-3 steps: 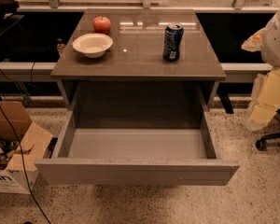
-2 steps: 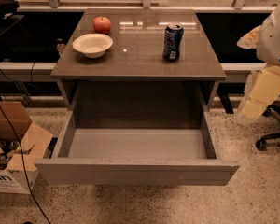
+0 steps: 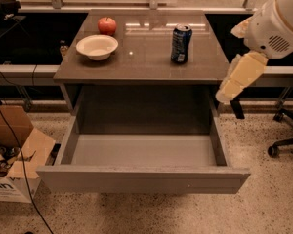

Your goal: Place pepsi can into top drawer

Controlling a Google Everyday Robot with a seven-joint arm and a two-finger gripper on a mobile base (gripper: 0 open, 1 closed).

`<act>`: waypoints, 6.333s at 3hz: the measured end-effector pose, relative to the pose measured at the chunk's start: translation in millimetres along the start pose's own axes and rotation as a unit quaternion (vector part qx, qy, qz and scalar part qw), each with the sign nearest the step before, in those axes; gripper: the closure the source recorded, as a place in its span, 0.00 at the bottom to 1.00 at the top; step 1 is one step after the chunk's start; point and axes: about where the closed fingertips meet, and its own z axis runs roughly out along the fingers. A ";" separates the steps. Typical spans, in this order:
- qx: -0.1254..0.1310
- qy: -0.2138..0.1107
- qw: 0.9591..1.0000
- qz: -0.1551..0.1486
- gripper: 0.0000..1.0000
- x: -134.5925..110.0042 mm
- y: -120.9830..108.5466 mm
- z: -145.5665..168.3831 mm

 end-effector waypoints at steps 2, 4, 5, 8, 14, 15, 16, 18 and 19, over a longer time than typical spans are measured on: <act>-0.030 -0.053 0.998 0.024 0.00 -16.3 -64.2 60.0; -0.011 -0.085 0.995 0.052 0.00 -30.0 -84.6 85.7; 0.008 -0.108 0.992 0.063 0.00 -48.5 -105.8 103.8; 0.038 -0.218 0.963 0.157 0.02 -68.9 -194.1 176.1; -0.006 -0.276 0.957 0.092 1.00 -62.5 -70.3 115.4; -0.036 -0.272 0.958 0.085 1.00 -42.6 -4.8 123.3; -0.060 -0.257 0.961 0.089 1.00 -31.2 22.9 142.9; -0.066 -0.239 0.963 0.102 1.00 -5.7 37.8 184.6; -0.063 -0.231 0.963 0.124 1.00 19.6 51.2 220.5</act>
Offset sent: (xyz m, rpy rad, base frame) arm 0.1508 0.0142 -0.0419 0.1844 0.0570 0.0575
